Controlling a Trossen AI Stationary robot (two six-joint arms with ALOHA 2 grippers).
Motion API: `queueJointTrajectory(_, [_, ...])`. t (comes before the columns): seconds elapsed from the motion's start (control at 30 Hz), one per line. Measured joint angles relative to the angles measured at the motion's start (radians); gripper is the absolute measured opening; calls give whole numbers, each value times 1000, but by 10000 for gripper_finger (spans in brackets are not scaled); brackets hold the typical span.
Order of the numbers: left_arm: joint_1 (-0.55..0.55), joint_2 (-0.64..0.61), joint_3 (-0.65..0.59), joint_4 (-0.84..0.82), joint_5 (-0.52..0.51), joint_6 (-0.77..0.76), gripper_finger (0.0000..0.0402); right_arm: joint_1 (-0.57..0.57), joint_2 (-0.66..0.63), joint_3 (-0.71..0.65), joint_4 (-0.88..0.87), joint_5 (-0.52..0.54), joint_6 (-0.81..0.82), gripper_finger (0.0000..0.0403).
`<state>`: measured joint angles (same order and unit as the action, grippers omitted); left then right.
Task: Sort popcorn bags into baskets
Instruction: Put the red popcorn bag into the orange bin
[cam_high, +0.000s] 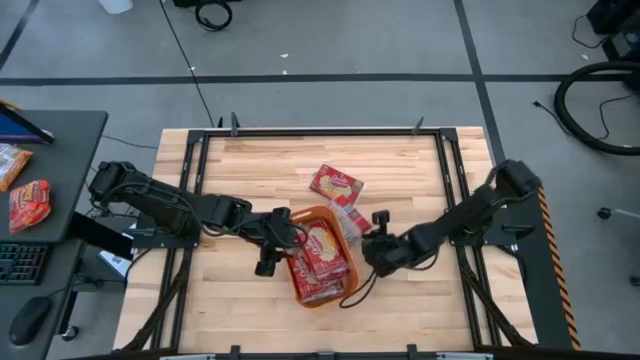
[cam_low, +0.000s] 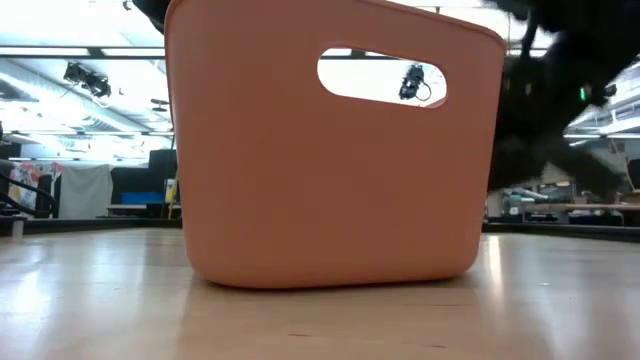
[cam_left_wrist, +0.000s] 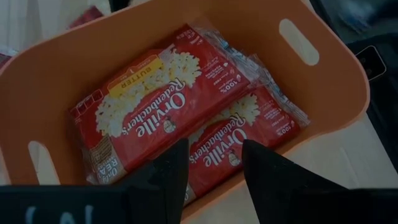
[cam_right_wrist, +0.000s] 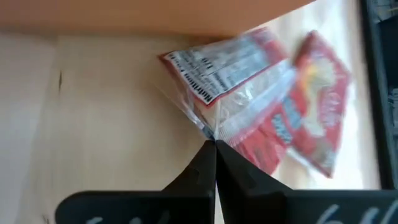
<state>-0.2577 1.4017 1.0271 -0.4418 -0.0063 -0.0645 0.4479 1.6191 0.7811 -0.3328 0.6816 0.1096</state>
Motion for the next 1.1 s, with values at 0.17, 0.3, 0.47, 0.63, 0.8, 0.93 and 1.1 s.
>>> queueJointTrajectory(0.17, [0, 0, 0, 22, 0, 1, 155, -12, -169, 0, -42, 2, 2, 4])
queueJointTrajectory(0.3, [-5, 0, 0, 105, -89, 33, 156, -41, -276, 1, -50, -18, 1, 3])
queueJointTrajectory(0.47, [-11, 57, 1, 244, -247, 84, 179, -87, -318, 2, -46, -56, 4, 2])
queueJointTrajectory(0.63, [11, 151, 1, 402, -263, 85, 227, -123, -299, 2, -38, -84, 21, 2])
queueJointTrajectory(0.8, [27, 224, 1, 503, -267, 85, 272, -153, -295, 3, -2, -84, 75, 1])
queueJointTrajectory(0.93, [32, 259, 0, 569, -337, 85, 285, -178, -296, 14, 4, -90, 126, 1])
queueJointTrajectory(1.1, [33, 269, 0, 623, -376, 108, 286, -199, -294, 74, 5, -107, 161, 0])
